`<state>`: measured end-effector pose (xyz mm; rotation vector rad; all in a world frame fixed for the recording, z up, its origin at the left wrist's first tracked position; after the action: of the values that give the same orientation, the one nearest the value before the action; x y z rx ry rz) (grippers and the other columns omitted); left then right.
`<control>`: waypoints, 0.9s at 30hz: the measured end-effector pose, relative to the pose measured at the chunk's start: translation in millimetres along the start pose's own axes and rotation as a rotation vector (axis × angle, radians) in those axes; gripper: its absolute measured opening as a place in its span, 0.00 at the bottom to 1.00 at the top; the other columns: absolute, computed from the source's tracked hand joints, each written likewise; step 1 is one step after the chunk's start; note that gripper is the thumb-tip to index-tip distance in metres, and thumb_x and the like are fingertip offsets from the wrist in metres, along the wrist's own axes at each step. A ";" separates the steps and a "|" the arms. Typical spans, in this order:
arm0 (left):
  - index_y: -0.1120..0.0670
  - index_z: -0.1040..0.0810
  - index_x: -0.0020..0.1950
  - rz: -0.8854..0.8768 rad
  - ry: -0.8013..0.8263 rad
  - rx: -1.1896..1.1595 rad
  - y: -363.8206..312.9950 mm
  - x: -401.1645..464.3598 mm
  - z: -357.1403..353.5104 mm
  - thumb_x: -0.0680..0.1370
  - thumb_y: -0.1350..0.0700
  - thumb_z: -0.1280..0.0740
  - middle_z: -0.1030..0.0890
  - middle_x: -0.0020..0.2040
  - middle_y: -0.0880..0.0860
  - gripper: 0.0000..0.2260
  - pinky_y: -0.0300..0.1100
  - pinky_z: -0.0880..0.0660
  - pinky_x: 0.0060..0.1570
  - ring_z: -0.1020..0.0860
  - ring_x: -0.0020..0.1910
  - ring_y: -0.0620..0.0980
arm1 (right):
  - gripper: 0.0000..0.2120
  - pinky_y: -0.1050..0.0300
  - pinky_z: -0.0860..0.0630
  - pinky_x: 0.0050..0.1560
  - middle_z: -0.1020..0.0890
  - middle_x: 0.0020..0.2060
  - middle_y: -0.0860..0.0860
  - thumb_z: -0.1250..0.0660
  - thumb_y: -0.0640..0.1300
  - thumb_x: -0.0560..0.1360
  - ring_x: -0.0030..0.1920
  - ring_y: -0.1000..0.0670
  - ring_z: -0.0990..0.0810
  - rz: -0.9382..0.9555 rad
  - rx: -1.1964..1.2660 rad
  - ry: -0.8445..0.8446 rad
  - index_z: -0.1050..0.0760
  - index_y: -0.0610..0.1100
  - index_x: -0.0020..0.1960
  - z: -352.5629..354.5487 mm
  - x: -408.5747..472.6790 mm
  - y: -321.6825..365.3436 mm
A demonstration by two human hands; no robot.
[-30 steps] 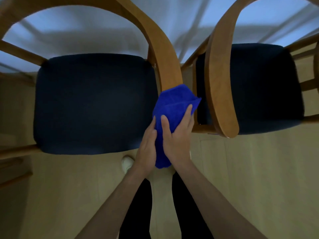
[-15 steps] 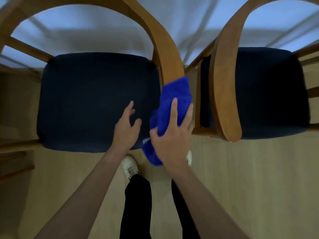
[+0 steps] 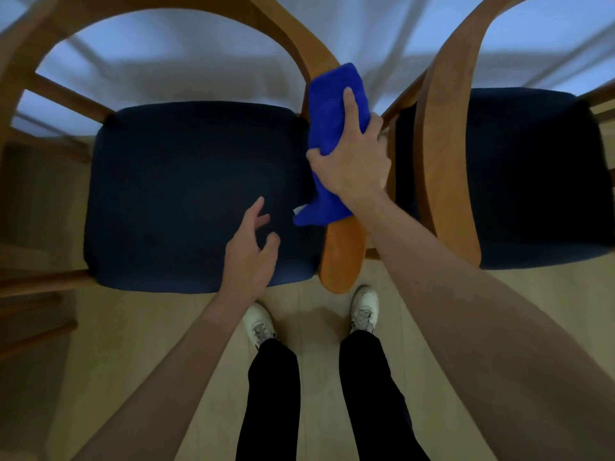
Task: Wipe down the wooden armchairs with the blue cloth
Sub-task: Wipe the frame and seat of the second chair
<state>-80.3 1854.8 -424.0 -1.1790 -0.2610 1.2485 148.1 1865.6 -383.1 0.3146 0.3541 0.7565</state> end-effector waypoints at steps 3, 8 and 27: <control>0.47 0.39 0.76 0.006 -0.017 0.007 -3.4 0.0 2.1 0.80 0.59 0.37 0.25 0.65 0.48 0.26 0.17 0.35 0.42 0.28 0.45 0.22 | 0.49 0.48 0.25 0.50 0.42 0.73 0.43 0.31 0.60 0.68 0.61 0.40 0.30 0.007 0.048 -0.012 0.58 0.57 0.79 -1.0 -16.3 -4.6; 0.47 0.38 0.75 -0.005 -0.014 0.006 -15.1 -1.7 -0.7 0.80 0.58 0.36 0.25 0.65 0.47 0.25 0.18 0.34 0.43 0.27 0.44 0.22 | 0.53 0.51 0.31 0.48 0.44 0.74 0.42 0.28 0.60 0.66 0.60 0.39 0.30 -0.045 0.061 -0.041 0.59 0.58 0.79 -9.7 -83.1 -20.0; 0.50 0.32 0.72 -0.035 0.128 0.002 -39.6 -0.8 -24.0 0.80 0.53 0.36 0.25 0.64 0.44 0.20 0.27 0.31 0.56 0.27 0.58 0.32 | 0.43 0.46 0.22 0.50 0.33 0.67 0.41 0.36 0.59 0.76 0.58 0.41 0.26 0.106 -0.074 0.094 0.59 0.53 0.80 -0.5 20.8 0.8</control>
<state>-40.1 1846.6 -402.7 -1.2423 -0.1843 1.1379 161.4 1881.0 -387.3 0.2300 0.3995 0.8882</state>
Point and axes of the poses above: each hand's wrist, its own x-axis towards the middle knuckle, its own z-axis out of the back of the hand, y = z × x, the point moved 6 cm from there along x, towards the middle knuckle
